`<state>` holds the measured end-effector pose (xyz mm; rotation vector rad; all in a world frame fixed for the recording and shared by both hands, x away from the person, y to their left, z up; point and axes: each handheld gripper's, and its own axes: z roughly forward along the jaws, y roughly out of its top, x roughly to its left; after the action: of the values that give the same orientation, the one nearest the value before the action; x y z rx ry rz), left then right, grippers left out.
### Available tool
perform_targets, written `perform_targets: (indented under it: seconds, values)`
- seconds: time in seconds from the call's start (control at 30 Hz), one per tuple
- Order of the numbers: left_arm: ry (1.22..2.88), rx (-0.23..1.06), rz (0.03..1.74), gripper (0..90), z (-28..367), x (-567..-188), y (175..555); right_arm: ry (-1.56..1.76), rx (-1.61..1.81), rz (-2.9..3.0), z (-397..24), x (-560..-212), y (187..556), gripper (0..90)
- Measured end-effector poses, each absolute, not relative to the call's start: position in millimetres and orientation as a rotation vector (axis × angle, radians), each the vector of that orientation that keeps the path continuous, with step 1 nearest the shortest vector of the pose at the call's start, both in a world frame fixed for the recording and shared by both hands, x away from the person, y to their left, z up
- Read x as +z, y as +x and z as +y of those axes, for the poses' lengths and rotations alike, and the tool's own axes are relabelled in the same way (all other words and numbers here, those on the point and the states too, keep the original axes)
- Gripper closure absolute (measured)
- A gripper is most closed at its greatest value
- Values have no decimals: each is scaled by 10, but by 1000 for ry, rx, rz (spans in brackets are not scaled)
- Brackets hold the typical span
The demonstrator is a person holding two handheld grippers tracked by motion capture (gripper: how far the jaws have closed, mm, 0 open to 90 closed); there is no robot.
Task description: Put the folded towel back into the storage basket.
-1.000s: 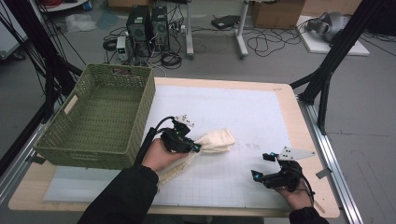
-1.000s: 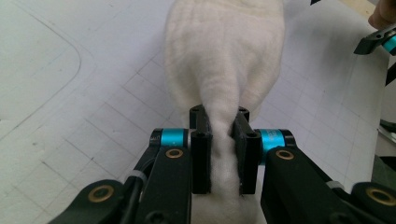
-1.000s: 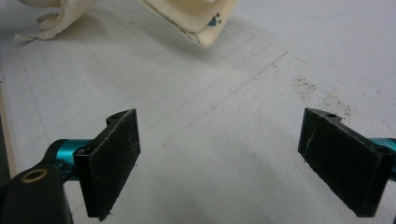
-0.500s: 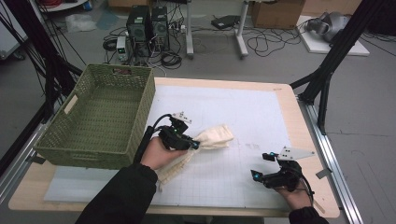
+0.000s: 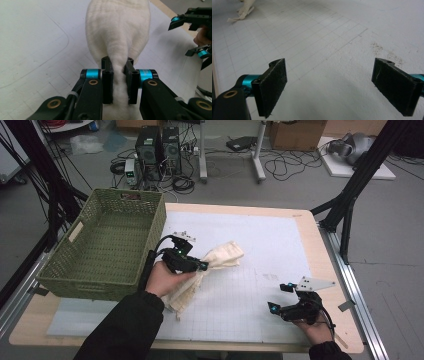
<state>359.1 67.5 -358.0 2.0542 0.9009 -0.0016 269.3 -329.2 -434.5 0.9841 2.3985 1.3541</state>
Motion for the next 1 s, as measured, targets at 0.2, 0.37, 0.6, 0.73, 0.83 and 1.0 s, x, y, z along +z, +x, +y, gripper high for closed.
perform_targets:
  seconds: [0.2, 0.37, 0.6, 0.73, 0.83, 1.0]
  values:
    - [2025, -8, 929, 799, 729, -3541, 3618, 974, 1356, 2396, -3294, -4344, 2703, 122]
    - [1986, -18, 965, 799, 791, -3500, 3635, 980, 1361, 2396, -3293, -4342, 2702, 122]
    - [1900, -84, 1002, 799, 928, -3438, 3667, 974, 1361, 2395, -3287, -4342, 2709, 122]
    - [1846, -132, 1023, 799, 1016, -3423, 3694, 974, 1363, 2394, -3290, -4339, 2711, 122]
    - [1797, -158, 1044, 799, 1095, -3412, 3721, 972, 1364, 2394, -3290, -4338, 2712, 122]
    - [1727, -208, 1064, 799, 1224, -3372, 3753, 970, 1365, 2390, -3307, -4334, 2722, 122]
